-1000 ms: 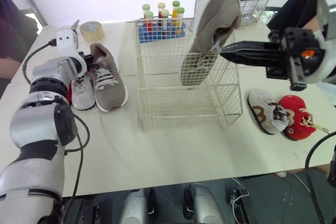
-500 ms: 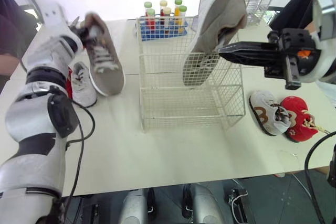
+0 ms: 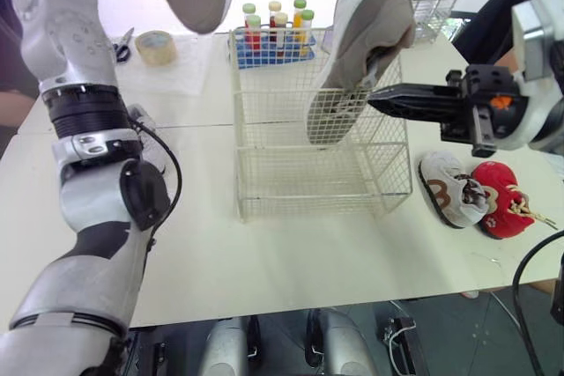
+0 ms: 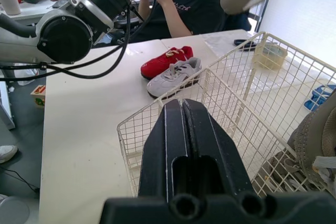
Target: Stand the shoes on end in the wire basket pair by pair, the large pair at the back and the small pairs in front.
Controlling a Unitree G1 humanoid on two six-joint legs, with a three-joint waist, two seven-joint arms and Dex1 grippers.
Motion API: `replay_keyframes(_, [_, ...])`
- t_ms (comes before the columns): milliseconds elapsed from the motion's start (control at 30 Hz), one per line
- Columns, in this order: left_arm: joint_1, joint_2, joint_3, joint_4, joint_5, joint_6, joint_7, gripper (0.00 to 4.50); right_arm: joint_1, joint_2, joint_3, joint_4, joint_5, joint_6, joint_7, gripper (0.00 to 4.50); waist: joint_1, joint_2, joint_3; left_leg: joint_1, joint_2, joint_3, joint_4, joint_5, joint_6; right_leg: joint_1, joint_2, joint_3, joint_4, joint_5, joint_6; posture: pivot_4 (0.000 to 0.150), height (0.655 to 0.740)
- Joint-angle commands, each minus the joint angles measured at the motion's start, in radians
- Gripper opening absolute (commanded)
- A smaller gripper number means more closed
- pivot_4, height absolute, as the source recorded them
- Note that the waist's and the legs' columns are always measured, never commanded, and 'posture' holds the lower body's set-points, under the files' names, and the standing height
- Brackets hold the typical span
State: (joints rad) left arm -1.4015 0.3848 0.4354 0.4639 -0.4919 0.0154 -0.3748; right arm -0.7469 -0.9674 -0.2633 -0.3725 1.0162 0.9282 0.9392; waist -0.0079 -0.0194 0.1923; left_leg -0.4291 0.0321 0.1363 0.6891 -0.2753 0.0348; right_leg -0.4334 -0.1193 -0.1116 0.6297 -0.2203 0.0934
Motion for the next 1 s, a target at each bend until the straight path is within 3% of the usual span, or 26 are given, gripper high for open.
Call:
replay_keyframes(33, [-0.050, -0.036, -0.039, -0.109, -0.021, -0.045, 0.000, 0.04, 0.003, -0.030, -0.057, -0.035, 0.021, -0.012, -0.006, 0.00, 0.004, 0.000, 0.000, 0.000, 0.000, -0.001, 0.001, 0.000, 0.000, 0.001, 0.000, 0.000, 0.000, 0.000, 0.000, 0.150, 0.7400])
replay_keyframes(467, [0.024, -0.244, -0.179, -0.085, 0.182, -0.387, 0.095, 0.04, 0.067, -0.042, -0.117, -0.098, 0.072, 0.000, -0.079, 0.00, 0.022, 0.000, 0.000, 0.000, 0.000, -0.001, 0.009, -0.003, 0.005, 0.004, 0.000, 0.000, 0.000, 0.001, 0.001, 0.150, 0.7400])
replay_keyframes(1000, [0.129, -0.339, -0.268, 0.061, 0.327, -0.680, 0.153, 0.04, 0.121, -0.104, -0.185, -0.172, 0.211, 0.040, -0.225, 0.00, 0.022, 0.000, 0.000, -0.001, 0.000, -0.001, 0.009, -0.005, 0.009, 0.004, -0.001, 0.000, -0.001, 0.001, 0.000, 0.150, 0.7400])
